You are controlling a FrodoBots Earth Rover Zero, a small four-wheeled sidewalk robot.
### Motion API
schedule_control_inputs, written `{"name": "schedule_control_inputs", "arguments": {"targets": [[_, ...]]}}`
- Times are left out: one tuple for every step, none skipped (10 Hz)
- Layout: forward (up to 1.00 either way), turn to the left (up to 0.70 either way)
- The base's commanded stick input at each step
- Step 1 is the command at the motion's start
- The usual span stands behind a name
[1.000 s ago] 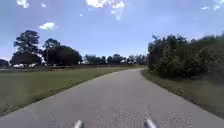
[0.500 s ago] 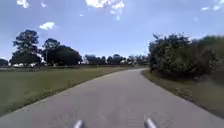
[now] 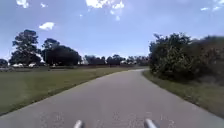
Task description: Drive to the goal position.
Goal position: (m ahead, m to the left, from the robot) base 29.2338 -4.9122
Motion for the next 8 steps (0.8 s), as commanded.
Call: {"name": "schedule_control_inputs", "arguments": {"targets": [[0.5, 0.0], [0.5, 0.0], [0.5, 0.0], [0.5, 0.0], [0.5, 0.0], [0.5, 0.0], [0.5, 0.0], [0.5, 0.0]]}}
